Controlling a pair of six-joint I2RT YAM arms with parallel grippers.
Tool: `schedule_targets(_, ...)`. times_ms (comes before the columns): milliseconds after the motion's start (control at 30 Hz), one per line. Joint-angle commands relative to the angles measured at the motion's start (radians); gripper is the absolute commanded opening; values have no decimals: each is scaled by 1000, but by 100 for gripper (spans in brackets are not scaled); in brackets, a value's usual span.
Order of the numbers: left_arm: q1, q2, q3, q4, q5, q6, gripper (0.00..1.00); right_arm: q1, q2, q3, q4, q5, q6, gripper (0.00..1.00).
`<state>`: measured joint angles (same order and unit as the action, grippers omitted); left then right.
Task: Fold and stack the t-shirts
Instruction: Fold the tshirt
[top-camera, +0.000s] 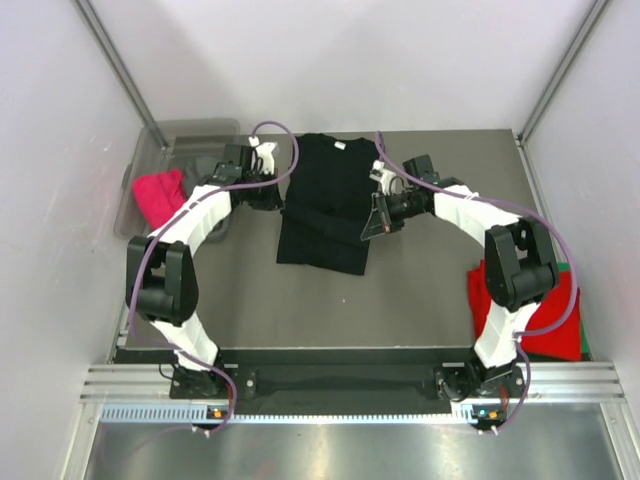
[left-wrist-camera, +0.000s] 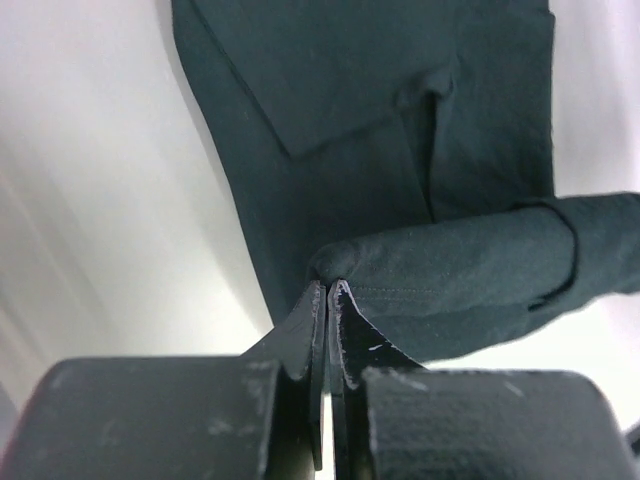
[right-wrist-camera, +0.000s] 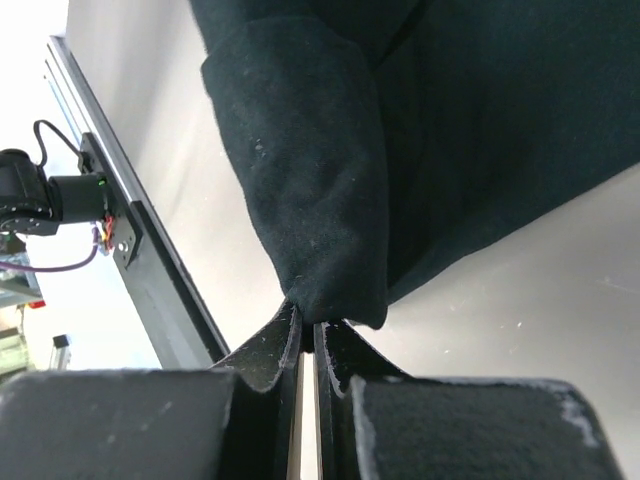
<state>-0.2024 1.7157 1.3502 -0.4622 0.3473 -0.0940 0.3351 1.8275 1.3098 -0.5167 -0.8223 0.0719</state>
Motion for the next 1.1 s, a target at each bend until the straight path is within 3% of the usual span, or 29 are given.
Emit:
schedule_targets(0, 4, 33, 56, 125, -42, 42, 0, -14, -4, 46, 4, 2, -35, 0)
schedule_targets(467, 4, 191, 164, 214, -57, 16, 0, -48, 200, 244, -8, 5, -46, 0)
schedule_targets(733, 4, 271, 222, 227, -68, -18, 0, -62, 228, 259, 47, 52, -63, 0)
schedule_targets(767, 4, 272, 228, 226, -88, -23, 5, -64, 230, 266, 50, 52, -63, 12)
schedule_targets(800, 4, 275, 233, 221, -106, -36, 23, -61, 230, 269, 50, 58, -63, 32)
schedule_targets(833, 4, 274, 245, 209, -125, -42, 33, -62, 225, 272, 47, 58, -63, 37)
schedule_targets(867, 4, 268, 250, 195, -143, -49, 36, -62, 219, 275, 46, 61, -64, 44)
schedule_targets(967, 3, 176, 198, 217, -224, -69, 51, -65, 142, 257, 41, 117, -104, 56)
schedule_targets(1033, 3, 78, 137, 247, -266, -72, 69, -70, 58, 211, 35, 138, -97, 56)
schedule_targets(1067, 3, 47, 129, 228, -263, -64, 73, -73, 24, 186, 30, 141, -92, 56)
